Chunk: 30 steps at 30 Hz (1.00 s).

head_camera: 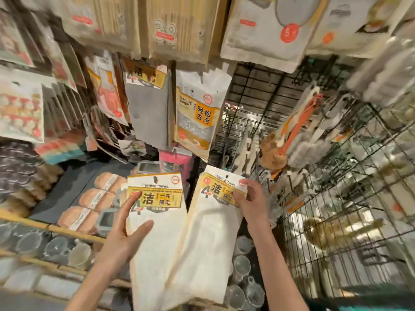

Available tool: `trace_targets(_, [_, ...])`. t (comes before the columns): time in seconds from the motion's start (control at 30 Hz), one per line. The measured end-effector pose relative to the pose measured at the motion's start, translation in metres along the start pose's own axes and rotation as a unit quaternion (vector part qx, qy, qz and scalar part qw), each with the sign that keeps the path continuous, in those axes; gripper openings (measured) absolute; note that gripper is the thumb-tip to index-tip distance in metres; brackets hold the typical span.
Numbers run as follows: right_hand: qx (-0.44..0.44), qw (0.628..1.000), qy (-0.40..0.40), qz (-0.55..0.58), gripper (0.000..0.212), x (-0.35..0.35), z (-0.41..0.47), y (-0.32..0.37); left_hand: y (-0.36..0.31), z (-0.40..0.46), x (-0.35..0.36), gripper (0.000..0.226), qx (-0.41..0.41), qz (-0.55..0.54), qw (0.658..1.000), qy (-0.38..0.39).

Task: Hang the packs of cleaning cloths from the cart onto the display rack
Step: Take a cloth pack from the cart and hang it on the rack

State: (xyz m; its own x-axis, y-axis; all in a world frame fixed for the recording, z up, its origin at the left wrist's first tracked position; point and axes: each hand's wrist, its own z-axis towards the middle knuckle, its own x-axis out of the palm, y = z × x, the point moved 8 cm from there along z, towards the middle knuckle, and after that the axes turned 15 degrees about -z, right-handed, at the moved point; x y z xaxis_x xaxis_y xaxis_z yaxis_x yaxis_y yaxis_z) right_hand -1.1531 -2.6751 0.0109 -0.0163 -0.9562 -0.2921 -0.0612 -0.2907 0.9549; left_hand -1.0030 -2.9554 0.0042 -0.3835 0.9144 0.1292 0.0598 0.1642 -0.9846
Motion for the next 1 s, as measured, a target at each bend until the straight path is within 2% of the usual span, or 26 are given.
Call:
trace_targets(0.17, [0.007,1.000,0.002,-0.002,0.033,0.010,0.048,-0.022,-0.006,0.011,-0.014,0.062,0.020,0.025,0.999,-0.044])
trace_targets(0.33, [0.004,1.000,-0.001,-0.016,0.040,0.019,0.086,-0.038,-0.002,0.018,-0.021,0.065,0.010,0.044,0.998,-0.047])
trace_targets(0.53, [-0.054,0.997,0.010,-0.055,0.025,0.025,0.110,-0.033,-0.006,0.021,-0.022,0.063,-0.001,0.037,0.997,-0.065])
trace_targets(0.77, [-0.071,0.996,-0.003,-0.057,0.024,0.029,0.123,-0.036,-0.013,0.021,-0.020,0.062,0.002,0.025,0.998,-0.057])
trace_targets(1.0, [-0.020,0.998,0.000,-0.058,0.034,0.035,0.135,-0.043,-0.010,0.026,-0.012,0.062,0.000,0.028,0.999,-0.041])
